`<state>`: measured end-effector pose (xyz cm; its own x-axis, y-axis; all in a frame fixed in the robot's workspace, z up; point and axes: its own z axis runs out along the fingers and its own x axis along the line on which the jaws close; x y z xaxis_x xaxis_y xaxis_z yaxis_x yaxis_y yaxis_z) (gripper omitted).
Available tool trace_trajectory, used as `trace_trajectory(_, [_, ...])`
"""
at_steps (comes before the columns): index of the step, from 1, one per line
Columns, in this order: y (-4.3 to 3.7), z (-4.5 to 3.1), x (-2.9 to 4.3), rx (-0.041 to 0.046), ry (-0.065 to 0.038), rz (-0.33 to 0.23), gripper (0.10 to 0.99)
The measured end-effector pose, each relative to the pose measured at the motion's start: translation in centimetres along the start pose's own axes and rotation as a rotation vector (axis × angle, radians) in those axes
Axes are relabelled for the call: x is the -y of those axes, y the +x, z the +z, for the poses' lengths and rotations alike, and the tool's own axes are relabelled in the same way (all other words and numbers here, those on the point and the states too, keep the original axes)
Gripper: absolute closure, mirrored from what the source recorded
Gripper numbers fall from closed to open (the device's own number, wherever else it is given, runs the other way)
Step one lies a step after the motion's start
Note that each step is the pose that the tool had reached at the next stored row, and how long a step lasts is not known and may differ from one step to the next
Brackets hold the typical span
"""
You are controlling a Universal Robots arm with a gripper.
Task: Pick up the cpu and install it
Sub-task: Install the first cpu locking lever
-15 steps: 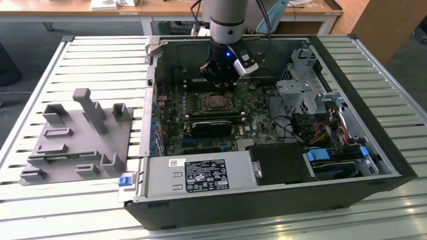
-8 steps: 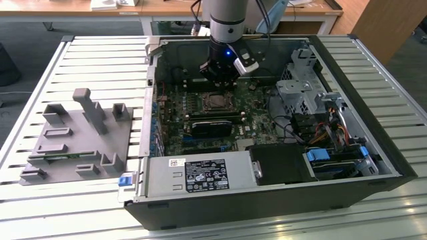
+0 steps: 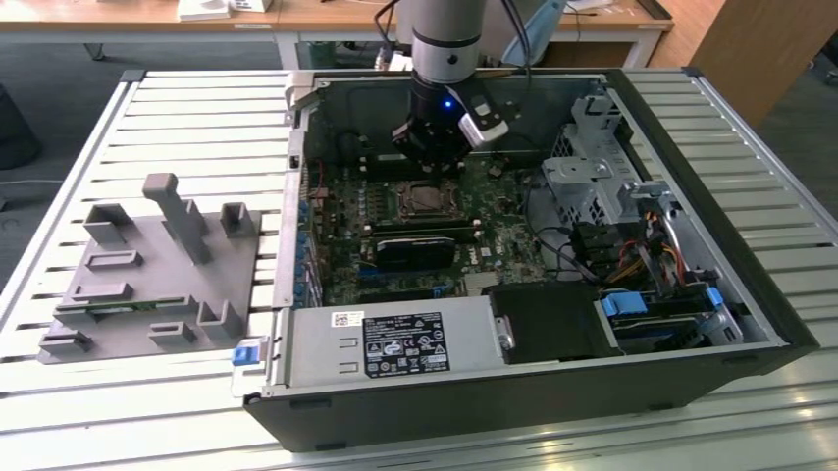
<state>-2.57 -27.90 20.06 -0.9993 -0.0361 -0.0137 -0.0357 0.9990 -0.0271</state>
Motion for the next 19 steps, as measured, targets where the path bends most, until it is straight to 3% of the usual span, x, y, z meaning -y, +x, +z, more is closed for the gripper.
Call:
trace_trajectory(9, [-0.14, 0.35, -0.45, -0.0007, 0.01, 0.0, 0.98])
trace_trajectory(14, [-0.14, 0.35, -0.62, -0.0004, 0.001, 0.0, 0.98])
trace_trajectory(16, [-0.18, 0.14, -0.67, 0.0013, -0.002, 0.0, 0.98])
trace_trajectory(19, [-0.17, -0.75, -0.62, 0.0001, 0.0, 0.0, 0.98])
